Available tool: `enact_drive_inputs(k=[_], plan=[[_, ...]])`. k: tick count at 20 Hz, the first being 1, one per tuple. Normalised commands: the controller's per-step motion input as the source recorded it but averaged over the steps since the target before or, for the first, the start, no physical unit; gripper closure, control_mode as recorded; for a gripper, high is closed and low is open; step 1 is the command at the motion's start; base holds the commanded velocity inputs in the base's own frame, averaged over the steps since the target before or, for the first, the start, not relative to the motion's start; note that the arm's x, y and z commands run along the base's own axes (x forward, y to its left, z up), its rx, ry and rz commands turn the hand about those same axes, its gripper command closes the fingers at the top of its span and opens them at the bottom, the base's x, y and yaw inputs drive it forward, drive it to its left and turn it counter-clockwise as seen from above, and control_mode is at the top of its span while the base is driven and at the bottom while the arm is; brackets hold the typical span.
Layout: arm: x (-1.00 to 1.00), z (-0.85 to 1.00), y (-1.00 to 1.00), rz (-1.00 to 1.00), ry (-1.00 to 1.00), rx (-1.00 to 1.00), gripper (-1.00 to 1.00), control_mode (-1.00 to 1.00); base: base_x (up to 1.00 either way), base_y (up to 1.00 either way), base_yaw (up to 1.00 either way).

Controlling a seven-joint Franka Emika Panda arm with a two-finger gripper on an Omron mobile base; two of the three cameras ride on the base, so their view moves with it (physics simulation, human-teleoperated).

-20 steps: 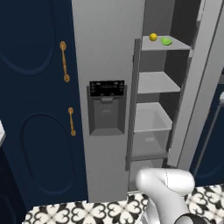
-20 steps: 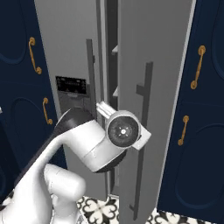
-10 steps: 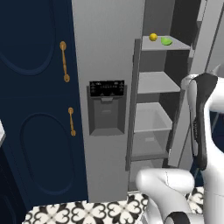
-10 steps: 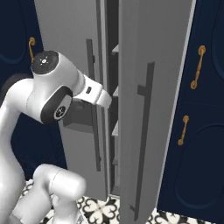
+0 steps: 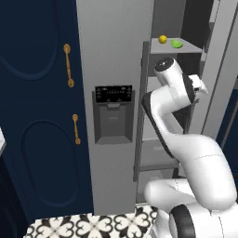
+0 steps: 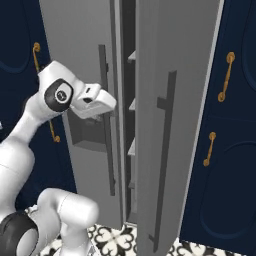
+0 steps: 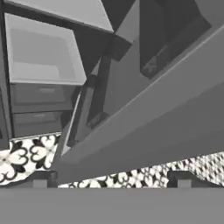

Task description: Grab a lemon wedge from the fridge and one ice cube from the ice bowl, and put them in the glass of lemonade.

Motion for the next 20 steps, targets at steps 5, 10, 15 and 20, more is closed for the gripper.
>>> enact_drive_inputs(k=[5, 10, 15, 20], plan=[[0.53, -0.05, -0.41, -0.10, 0.39, -0.24, -1.00, -1.00, 0.00, 0.00, 0.00], [0.42, -0.18, -0.37, 0.00, 0.08, -0.14, -1.00, -1.00, 0.00, 0.00, 0.00], [0.51, -0.28, -0.39, 0.10, 0.00, 0.00, -1.00, -1.00, 0.00, 0.00, 0.00], [0.00, -0.03, -0.40, 0.05, 0.00, 0.00, -1.00, -1.00, 0.00, 0.00, 0.00]])
